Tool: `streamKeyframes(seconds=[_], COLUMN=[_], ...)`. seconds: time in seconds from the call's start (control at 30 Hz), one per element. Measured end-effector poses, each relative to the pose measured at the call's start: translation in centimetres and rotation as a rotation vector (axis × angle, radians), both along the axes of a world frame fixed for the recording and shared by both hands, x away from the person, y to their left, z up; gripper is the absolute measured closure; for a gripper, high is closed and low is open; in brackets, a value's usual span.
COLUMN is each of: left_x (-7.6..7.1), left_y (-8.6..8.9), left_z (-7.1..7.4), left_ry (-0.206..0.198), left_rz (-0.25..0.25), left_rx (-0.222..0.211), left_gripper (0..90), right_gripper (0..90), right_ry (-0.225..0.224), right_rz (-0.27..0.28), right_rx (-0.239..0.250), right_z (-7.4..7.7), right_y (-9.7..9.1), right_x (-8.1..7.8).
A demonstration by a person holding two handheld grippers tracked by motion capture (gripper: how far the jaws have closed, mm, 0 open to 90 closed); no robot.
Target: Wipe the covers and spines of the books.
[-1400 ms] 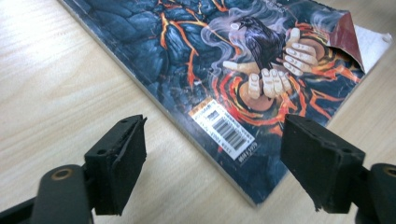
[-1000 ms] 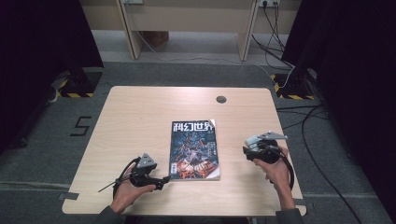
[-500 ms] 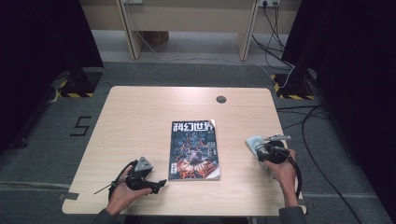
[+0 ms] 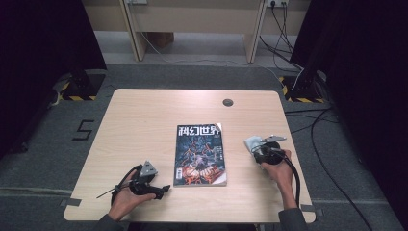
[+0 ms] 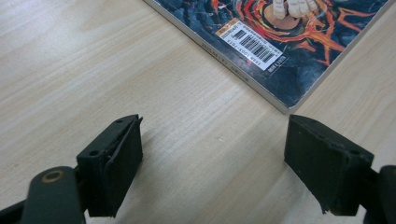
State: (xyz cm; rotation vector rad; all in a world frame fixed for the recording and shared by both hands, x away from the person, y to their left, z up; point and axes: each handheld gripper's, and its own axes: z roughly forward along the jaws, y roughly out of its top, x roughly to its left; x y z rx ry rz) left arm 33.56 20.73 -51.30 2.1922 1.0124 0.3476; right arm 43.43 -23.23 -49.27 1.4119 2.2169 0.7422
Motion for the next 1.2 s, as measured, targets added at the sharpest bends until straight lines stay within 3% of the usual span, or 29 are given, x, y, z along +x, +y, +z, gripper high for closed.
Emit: streamKeyframes(seconds=[0.37, 0.5, 0.7, 1.2], left_x=[-0.1, -0.2, -0.2, -0.4], left_y=[0.0, 0.0, 0.0, 0.0], left_z=[-0.1, -0.2, -0.2, -0.3], left_ry=[-0.012, -0.014, -0.012, -0.019], left_rz=[-0.006, -0.005, -0.014, -0.014], left_rx=[0.01, 0.009, 0.01, 0.004], left_gripper=[17.0, 16.1, 14.8, 14.4], right_gripper=[57.2, 46.4, 36.2, 33.0], right_ry=[-0.002, -0.004, -0.015, -0.058], right_rz=[0.019, 0.0, -0.009, 0.022], right_rx=[0.039, 0.026, 0.055, 0.08], right_z=[-0.2, -0.1, 0.5, 2.4], right_y=[1.9, 1.8, 1.7, 1.6], right_x=[1.7, 1.6, 0.7, -2.6])
